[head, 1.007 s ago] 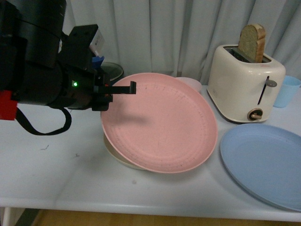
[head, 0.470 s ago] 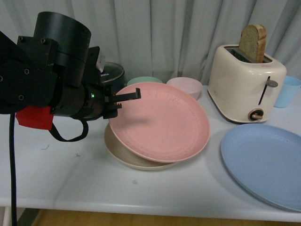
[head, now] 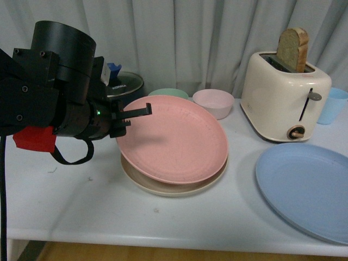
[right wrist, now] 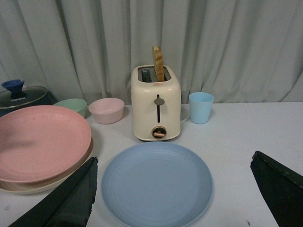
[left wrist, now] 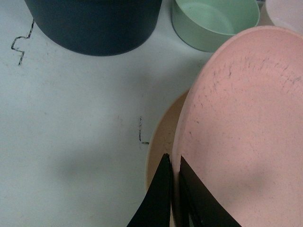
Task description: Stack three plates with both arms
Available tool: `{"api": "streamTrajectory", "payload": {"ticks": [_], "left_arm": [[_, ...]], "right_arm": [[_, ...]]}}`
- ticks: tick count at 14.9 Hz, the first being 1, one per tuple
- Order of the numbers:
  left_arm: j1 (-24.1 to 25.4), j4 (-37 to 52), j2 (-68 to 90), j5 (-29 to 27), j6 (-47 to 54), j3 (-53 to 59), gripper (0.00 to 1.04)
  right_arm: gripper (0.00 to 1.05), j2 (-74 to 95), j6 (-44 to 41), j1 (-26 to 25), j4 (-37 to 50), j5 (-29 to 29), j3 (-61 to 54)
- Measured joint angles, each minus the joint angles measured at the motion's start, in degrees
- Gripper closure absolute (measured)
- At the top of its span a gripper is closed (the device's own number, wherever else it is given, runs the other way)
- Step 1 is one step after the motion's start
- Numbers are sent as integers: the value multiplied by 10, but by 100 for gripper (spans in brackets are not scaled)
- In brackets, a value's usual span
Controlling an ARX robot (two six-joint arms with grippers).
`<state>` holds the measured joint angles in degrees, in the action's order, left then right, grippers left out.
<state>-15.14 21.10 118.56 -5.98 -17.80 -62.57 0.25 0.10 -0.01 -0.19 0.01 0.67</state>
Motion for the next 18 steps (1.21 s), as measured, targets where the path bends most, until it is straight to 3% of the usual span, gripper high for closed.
{"api": "streamTrajectory", "payload": {"ticks": [5,6,7,8,9,16,18], "left_arm": [[-2,-7,11,3,-1,-2,99],[-3,-9,11,10,-4,-4,86],[-2,-9,11,22,-16,-6,64],[-1,35,-23,36,-38,24,30],[-7,123,-115,28,-29,81,5],[-32,184,-249,26,4,158,7],[-41,234,-334,-79,86,233,24]], "right_arm": [[6,0,0,0,0,0,0],[6,0,0,0,0,0,0],[6,0,0,0,0,0,0],[6,0,0,0,0,0,0],[6,0,0,0,0,0,0],[6,0,0,0,0,0,0],[6,0,0,0,0,0,0]]}}
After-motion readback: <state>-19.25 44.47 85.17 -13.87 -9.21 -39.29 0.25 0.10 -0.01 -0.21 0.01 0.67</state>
